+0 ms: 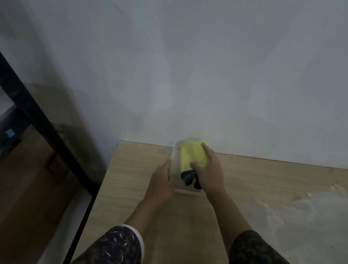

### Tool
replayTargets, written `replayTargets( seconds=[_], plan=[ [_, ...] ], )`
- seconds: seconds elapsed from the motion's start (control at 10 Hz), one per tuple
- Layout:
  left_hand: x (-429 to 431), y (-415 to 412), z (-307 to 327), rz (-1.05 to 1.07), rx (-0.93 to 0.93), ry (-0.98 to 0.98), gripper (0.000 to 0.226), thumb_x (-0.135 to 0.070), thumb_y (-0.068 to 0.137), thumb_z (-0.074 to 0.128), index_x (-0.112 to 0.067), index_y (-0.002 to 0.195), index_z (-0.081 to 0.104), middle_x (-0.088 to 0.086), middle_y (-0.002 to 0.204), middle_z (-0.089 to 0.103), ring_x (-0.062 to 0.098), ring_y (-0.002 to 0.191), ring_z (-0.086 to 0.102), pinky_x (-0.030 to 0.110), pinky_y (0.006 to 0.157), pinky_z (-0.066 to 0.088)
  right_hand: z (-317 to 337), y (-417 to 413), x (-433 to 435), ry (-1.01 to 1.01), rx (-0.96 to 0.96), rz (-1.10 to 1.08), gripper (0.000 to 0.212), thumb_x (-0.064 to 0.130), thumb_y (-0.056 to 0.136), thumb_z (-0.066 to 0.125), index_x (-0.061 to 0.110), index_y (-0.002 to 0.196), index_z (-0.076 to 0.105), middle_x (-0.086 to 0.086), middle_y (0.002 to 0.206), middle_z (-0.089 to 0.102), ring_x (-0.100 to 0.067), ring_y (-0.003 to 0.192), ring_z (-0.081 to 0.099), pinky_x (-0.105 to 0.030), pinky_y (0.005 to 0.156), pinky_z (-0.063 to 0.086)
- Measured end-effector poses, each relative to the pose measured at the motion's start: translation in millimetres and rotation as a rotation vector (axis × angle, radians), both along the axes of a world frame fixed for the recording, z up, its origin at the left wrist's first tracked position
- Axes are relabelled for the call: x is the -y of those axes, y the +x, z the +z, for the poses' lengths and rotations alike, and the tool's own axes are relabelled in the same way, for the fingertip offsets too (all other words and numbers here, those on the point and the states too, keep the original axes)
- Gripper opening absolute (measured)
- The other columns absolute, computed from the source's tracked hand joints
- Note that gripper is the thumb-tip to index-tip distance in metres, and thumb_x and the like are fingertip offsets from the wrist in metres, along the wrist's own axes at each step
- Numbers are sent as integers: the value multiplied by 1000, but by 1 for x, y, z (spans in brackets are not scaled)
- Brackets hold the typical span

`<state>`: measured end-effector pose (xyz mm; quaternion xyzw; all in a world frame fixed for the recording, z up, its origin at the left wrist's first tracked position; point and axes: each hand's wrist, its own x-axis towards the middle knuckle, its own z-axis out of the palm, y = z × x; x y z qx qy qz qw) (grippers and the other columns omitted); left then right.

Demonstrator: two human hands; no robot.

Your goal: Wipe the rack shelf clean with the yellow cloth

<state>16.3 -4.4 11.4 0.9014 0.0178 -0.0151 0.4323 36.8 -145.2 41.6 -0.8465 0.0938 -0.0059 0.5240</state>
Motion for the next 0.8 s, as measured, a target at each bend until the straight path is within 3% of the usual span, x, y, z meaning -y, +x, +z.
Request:
replayTargets(
  seconds=[0.1,0.2,0.3,0.4,0.5,0.6,0.7,0.8],
  plan=[
    [6,0,-9,84,15,7,40,-11,95,42,-7,135,48,12,128,58,28,116,56,31,90,45,-21,13,-10,-183,-63,91,68,20,89,64,15,148,30,-13,150,34,-29,132,40,-31,99,36],
    [12,-5,-12,139,2,28,45,-15,100,36,-8,145,34,10,142,47,24,128,47,30,103,38,-31,7,-23,-523,-187,200,70,23,94,52,6,152,16,-27,153,17,-39,137,29,-38,108,32],
    [13,-6,-13,163,23,28,46,-16,101,33,-11,146,33,11,139,50,23,125,49,29,102,39,-43,1,-33,-832,30,197,60,19,85,41,-8,139,39,-32,150,27,-43,141,29,-50,109,35],
    [13,-5,-13,174,7,44,46,-15,101,33,-11,146,33,12,140,49,24,126,47,28,102,37,-44,3,-34,-904,-35,291,70,29,86,18,-4,146,31,-24,153,28,-35,145,24,-54,114,22],
    [11,-4,-13,158,2,68,47,-14,100,34,-10,147,31,14,139,49,26,126,47,28,100,37,-47,8,-31,-961,-125,373,62,25,98,24,0,152,8,-20,160,6,-31,149,2,-50,119,2],
    [7,-5,-9,120,-37,55,48,-16,100,36,-11,148,29,17,135,52,29,121,50,34,97,40,-32,12,-34,-917,-186,371,64,24,99,29,4,153,1,-16,161,-3,-29,149,-5,-49,119,3],
    [1,-8,3,117,-6,23,47,-17,99,40,-13,145,34,15,120,57,30,109,55,34,86,44,-9,7,-34,-797,-147,286,64,18,96,38,9,153,11,-16,160,9,-29,148,7,-48,119,13],
    [-6,-12,24,162,34,-22,33,-14,95,45,-6,127,52,14,105,59,31,97,57,31,78,44,10,-4,-34,-731,-1,190,57,14,93,46,9,147,29,-17,149,32,-32,138,31,-44,112,30]
  ],
)
